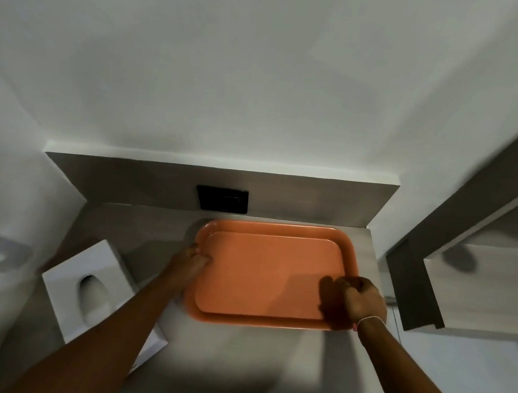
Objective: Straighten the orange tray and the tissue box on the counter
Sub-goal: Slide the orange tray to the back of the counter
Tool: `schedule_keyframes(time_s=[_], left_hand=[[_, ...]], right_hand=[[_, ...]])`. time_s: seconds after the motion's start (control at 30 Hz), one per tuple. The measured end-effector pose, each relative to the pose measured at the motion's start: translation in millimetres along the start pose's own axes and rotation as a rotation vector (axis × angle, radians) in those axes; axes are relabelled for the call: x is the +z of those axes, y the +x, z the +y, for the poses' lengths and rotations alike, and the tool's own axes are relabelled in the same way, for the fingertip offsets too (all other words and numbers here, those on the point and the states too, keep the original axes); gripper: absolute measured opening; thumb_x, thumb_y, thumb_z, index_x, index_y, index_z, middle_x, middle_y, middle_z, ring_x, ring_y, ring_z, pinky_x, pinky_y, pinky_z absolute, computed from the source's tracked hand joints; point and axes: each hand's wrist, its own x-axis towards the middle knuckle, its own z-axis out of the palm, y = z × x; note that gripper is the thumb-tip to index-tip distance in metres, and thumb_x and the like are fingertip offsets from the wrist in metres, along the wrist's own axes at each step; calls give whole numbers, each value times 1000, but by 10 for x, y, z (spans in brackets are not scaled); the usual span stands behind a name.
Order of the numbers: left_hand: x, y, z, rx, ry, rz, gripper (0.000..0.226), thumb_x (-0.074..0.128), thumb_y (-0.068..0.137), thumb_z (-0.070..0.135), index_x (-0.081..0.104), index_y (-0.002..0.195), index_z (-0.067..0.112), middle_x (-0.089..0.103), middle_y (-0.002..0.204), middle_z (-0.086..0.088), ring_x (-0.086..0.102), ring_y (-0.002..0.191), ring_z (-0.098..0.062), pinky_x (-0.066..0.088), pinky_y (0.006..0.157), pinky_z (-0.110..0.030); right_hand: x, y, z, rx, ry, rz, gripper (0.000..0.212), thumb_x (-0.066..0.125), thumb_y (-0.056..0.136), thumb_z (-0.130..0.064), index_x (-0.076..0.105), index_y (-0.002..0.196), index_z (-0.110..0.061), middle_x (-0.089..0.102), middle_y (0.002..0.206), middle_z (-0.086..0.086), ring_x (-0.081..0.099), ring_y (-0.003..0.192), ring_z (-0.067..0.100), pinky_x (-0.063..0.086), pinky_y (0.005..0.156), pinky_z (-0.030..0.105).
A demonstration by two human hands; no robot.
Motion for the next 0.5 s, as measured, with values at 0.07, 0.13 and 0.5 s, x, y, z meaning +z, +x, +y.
schedule_keyframes(time_s=[0.07, 0.13, 0.5], left_hand=[[3, 18, -12, 14, 17, -7, 51, 61, 59, 31, 66, 109, 21, 67, 115, -16, 63, 101, -34, 51, 93, -47], [33, -25, -1, 39, 63, 2, 62, 62, 66, 33, 56, 125, 14, 60, 127, -19, 59, 109, -38, 47, 99, -50], [810, -1263, -851, 350, 1007, 82, 73, 12, 91, 51, -4, 149, 9, -8, 161, -11, -7, 150, -25, 6, 124, -42]], right_hand=[[4, 29, -5, 8, -14, -4, 35, 56, 90, -36, 60, 117, -13, 69, 105, 16, 63, 94, 36, 52, 90, 54], [11, 9, -24, -1, -35, 0, 34, 54, 92, -34, 59, 117, -13, 68, 109, 17, 62, 97, 37, 52, 91, 54], [517, -1052, 722, -661, -542, -89, 69, 15, 96, -58, -7, 153, -27, -1, 161, -2, -2, 150, 19, 3, 120, 40]])
